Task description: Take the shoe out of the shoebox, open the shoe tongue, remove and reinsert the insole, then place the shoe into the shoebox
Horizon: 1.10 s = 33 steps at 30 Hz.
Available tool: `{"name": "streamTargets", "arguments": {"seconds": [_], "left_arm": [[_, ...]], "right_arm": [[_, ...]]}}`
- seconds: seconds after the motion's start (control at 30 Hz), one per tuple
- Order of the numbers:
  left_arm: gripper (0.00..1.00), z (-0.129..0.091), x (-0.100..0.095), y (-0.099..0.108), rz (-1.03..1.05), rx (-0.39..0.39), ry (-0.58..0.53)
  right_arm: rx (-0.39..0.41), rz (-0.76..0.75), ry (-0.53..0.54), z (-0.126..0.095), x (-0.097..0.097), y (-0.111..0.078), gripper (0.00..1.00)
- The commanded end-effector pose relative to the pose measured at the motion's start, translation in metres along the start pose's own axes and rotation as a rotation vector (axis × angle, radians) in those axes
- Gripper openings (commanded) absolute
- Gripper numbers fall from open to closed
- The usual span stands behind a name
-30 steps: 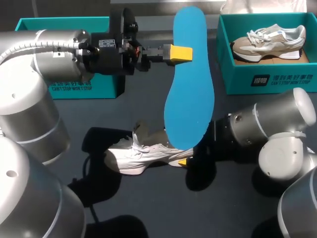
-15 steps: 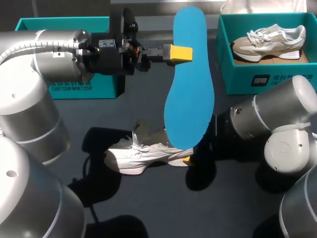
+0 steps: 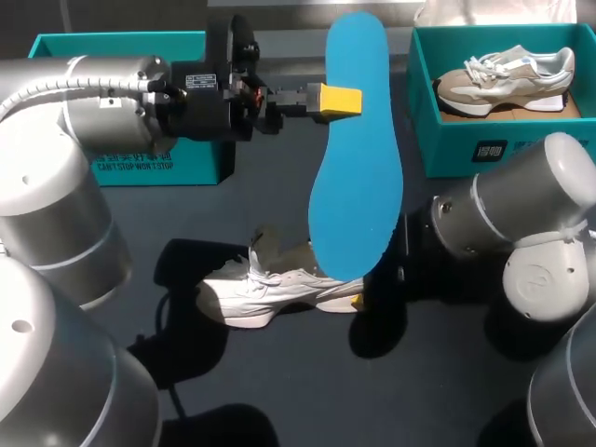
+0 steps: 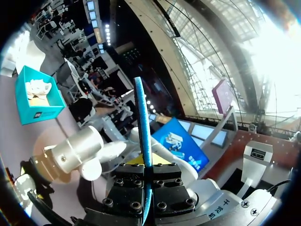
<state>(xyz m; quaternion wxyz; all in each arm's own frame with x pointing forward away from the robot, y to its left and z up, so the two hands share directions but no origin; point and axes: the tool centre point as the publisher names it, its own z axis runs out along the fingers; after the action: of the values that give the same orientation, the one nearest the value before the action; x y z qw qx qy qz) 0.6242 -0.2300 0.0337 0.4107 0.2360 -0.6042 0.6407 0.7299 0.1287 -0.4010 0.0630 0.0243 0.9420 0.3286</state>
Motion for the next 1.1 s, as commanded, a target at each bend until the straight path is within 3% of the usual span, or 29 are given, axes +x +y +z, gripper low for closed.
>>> {"name": "streamTargets", "arguments": {"seconds": [0.03,0.13,0.5,0.63,0.9,1.1], "left_arm": [[0.00,0.001,0.000,0.000,0.000,0.001,-0.001],[0.00,0.001,0.000,0.000,0.000,0.001,-0.001],[0.00,0.001,0.000,0.000,0.000,0.001,-0.001],[0.00,0.001,0.000,0.000,0.000,0.001,-0.001],[0.00,0.001,0.000,0.000,0.000,0.001,-0.001],[0.00,0.001,0.000,0.000,0.000,0.001,-0.001]], "right_arm": [[0.082,-0.006,0.002,-0.021,-0.001,0.009,1.00],[0.103,-0.007,-0.002,-0.029,-0.005,0.011,1.00],[0.298,-0.034,0.021,-0.041,-0.011,0.021,1.00],[0.383,-0.049,-0.015,-0.041,-0.009,0.026,1.00],[0.449,-0.054,-0.003,-0.039,-0.004,0.032,1.00],[0.418,-0.028,0.005,-0.040,-0.002,0.039,1.00]]}}
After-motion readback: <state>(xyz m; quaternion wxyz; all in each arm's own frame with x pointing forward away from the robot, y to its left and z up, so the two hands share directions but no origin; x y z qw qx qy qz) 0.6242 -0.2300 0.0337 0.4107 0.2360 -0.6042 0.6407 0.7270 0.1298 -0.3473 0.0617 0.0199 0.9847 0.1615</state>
